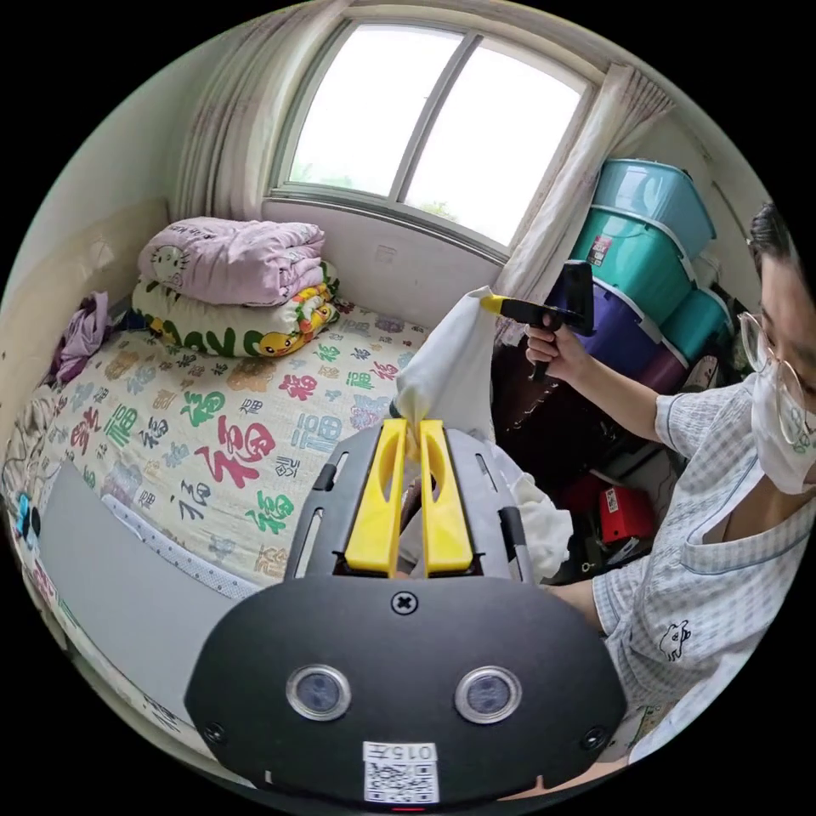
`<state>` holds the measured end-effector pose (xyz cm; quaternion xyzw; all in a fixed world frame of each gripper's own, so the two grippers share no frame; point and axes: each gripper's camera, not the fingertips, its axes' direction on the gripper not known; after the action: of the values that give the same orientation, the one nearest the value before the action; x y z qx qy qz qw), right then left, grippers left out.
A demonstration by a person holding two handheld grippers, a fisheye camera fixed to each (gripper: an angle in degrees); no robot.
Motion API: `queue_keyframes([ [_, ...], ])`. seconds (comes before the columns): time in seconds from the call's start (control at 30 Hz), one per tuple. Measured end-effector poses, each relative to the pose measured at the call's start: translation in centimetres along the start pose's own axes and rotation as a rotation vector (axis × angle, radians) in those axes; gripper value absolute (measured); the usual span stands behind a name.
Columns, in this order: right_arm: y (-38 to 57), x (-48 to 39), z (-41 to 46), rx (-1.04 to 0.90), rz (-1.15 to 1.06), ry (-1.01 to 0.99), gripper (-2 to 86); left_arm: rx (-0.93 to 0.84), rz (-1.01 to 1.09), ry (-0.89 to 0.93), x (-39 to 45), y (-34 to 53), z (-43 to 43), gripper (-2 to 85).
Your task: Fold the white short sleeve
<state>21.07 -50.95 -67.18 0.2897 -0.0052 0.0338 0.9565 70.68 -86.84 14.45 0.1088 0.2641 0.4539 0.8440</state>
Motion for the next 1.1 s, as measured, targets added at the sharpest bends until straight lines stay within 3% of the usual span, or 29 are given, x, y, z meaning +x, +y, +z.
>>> queue_keyframes([
  [0.27,-5.5,-5.6,10.2,-0.045,-0.061,-0.225,-0.2,0.206,-0.107,-0.048,-2.5,8.3,-14.6,1.2],
  [0.43,-5.2,-5.9,14.3,-0.173,-0.102,-0.324,-0.2,0.128,-0.074,0.000,-1.5,11.8,-15.7,1.1],
  [0.8,3.0,8.0,27.3,-0.628,0.124,-0.213,-0.3,-0.115,-0.240,0.196,-9.0,14.5,2.5,0.8],
  [0.97,4.6,12.2,28.6,-0.671,0.179,-0.179,-0.1,-0.102,-0.306,0.215,-14.7,13.2,6.1,0.8],
  [1.1,6.0,15.9,30.4,-0.748,0.291,-0.160,-0.2,-0.275,-0.287,0.221,-20.5,10.6,11.8,1.0],
])
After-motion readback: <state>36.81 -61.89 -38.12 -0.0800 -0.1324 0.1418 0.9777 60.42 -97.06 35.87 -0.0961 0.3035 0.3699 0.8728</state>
